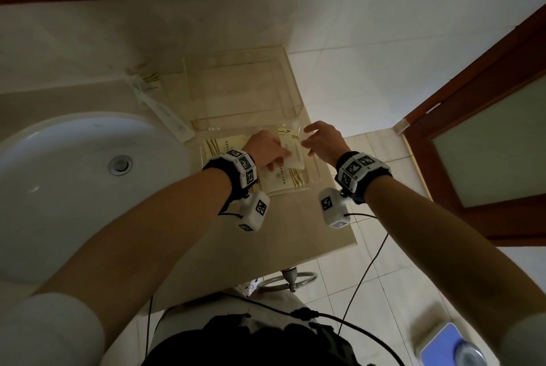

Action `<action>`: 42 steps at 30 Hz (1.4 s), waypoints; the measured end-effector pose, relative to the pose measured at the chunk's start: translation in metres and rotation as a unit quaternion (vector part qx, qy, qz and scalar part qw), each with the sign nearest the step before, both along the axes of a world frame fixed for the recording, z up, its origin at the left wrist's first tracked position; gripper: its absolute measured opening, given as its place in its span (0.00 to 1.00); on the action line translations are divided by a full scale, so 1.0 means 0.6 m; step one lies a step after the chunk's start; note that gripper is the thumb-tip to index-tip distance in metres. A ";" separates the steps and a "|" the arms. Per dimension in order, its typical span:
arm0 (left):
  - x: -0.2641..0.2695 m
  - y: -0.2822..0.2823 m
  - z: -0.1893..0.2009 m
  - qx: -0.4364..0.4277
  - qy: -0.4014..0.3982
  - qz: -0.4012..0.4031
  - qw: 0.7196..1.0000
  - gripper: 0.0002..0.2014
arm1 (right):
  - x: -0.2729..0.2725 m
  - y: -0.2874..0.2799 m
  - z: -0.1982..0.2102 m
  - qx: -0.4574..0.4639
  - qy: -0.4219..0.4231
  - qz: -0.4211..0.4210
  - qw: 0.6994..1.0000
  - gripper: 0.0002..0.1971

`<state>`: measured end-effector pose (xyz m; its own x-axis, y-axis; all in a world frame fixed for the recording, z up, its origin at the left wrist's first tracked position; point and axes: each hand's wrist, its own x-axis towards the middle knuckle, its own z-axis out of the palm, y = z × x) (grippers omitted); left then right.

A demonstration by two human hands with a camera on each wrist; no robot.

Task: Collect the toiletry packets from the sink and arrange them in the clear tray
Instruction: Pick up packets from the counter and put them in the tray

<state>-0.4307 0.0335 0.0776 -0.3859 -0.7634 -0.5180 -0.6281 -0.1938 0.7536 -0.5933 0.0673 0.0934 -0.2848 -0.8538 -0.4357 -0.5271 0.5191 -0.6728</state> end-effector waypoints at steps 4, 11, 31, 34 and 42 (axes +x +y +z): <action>0.008 -0.006 0.008 -0.092 -0.118 -0.047 0.988 0.16 | 0.004 -0.004 0.001 -0.008 0.000 0.004 1.000 0.14; 0.010 -0.008 -0.006 -0.240 -0.199 -0.194 0.930 0.34 | 0.010 -0.004 0.001 -0.009 0.008 0.010 1.000 0.14; 0.006 0.000 -0.024 -0.261 -0.250 -0.353 0.863 0.35 | 0.002 -0.007 0.005 -0.007 0.015 0.003 1.000 0.13; 0.027 -0.003 -0.008 -0.277 -0.190 -0.274 0.901 0.36 | 0.017 -0.021 0.008 -0.008 0.016 0.009 1.000 0.13; 0.162 -0.026 0.022 -0.311 -0.054 -0.052 0.947 0.31 | 0.110 -0.069 0.031 -0.047 -0.009 0.042 0.998 0.13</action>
